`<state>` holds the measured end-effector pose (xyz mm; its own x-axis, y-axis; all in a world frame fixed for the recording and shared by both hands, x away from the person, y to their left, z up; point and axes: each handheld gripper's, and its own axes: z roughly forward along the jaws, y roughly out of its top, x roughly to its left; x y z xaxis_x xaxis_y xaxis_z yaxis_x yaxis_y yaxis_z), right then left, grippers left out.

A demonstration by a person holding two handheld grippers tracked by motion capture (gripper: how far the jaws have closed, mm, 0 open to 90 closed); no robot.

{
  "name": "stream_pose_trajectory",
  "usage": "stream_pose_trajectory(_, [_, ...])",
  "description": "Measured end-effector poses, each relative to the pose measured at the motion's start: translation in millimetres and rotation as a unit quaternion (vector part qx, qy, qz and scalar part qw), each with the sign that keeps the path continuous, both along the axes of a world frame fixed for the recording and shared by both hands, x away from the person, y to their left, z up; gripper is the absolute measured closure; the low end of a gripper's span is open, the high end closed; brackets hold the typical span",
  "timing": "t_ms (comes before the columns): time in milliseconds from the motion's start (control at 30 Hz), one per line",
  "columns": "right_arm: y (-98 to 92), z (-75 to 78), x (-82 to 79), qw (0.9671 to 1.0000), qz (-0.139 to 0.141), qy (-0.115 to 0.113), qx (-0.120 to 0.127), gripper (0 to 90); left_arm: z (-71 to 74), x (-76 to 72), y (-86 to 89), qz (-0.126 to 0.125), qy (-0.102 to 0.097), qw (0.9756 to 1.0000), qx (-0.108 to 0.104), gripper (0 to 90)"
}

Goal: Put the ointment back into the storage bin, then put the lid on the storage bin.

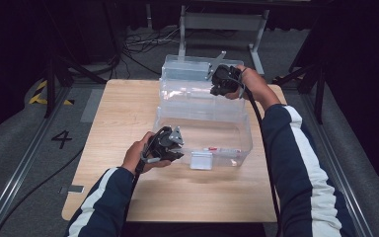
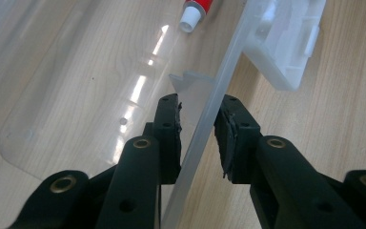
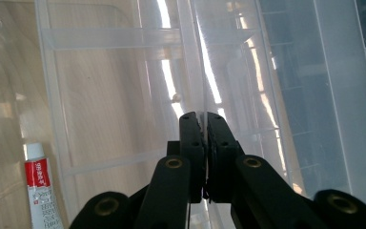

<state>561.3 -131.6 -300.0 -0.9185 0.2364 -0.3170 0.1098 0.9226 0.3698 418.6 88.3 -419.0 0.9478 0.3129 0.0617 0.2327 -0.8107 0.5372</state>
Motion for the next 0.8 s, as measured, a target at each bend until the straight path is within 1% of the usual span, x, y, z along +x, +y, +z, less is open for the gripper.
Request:
stream_pose_trajectory(167, [0.8, 0.6, -1.5, 1.0, 0.004, 0.0, -0.003, 88.4, -0.3, -0.6, 0.2, 0.003, 0.0, 1.0, -0.001, 71.7])
stream_pose_trajectory(267, [-0.9, 1.2, -2.1, 1.0, 0.005, 0.003, 0.004, 88.6, -0.7, -0.8, 0.4, 0.006, 0.002, 1.0, -0.005, 71.5])
stream_pose_trajectory(367, [-2.6, 3.5, -3.7, 0.9998, 0.012, 0.012, 0.01, 89.0, -1.0, -1.0, 0.7, 0.009, 0.002, 0.9999, -0.008, 71.2])
stream_pose_trajectory(433, [-2.3, 4.7, -5.3, 0.9997, 0.018, 0.014, 0.009, 89.3, -1.2, -1.4, 0.7, 0.01, 0.002, 0.9999, -0.009, 71.1])
stream_pose_trajectory(533, [-0.3, 6.0, -8.8, 0.9997, 0.022, 0.011, 0.003, 89.4, -1.9, -2.2, 0.8, 0.014, 0.002, 0.9998, -0.015, 70.5])
stream_pose_trajectory(633, [0.7, 6.2, -9.4, 0.9997, 0.022, 0.009, -0.002, 89.4, -1.7, -1.9, 1.1, 0.012, 0.0, 0.9998, -0.013, 70.4])
stream_pose_trajectory(800, [-0.2, 6.5, -10.1, 0.9996, 0.025, 0.012, 0.001, 89.6, -2.0, -2.4, 1.4, 0.016, -0.001, 0.9997, -0.017, 70.2])
